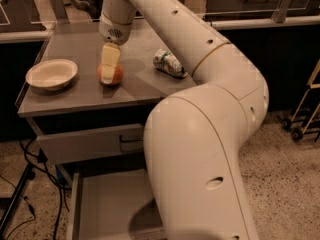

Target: Place orange into middle drawer

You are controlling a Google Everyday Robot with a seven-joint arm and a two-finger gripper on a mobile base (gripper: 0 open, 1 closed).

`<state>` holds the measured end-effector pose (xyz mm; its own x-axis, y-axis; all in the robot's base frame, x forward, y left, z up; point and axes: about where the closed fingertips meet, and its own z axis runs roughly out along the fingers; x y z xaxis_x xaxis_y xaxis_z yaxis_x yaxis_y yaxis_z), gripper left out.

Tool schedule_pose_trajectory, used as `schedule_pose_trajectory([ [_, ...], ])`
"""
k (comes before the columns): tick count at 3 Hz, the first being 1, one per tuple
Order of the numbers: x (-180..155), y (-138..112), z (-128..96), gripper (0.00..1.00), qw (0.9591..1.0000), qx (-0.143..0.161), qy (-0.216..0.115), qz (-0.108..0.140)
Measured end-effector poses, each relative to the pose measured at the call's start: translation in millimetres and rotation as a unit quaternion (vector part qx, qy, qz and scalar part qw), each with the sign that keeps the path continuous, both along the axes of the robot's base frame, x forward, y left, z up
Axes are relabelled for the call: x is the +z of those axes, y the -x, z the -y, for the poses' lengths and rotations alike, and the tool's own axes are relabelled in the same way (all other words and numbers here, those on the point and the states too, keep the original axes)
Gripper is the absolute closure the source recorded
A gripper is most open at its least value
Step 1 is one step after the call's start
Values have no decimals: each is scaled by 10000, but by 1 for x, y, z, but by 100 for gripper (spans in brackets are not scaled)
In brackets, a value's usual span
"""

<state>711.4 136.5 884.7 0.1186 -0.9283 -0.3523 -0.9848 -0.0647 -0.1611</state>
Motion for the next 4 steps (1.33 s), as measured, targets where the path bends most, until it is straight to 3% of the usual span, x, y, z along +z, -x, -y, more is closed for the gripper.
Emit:
schedule_pose_trajectory([
  [3,-25,-8,-11,0,9995,-110,-198,-222],
  [4,-25,-8,-11,19,9995,-110,-198,-222],
])
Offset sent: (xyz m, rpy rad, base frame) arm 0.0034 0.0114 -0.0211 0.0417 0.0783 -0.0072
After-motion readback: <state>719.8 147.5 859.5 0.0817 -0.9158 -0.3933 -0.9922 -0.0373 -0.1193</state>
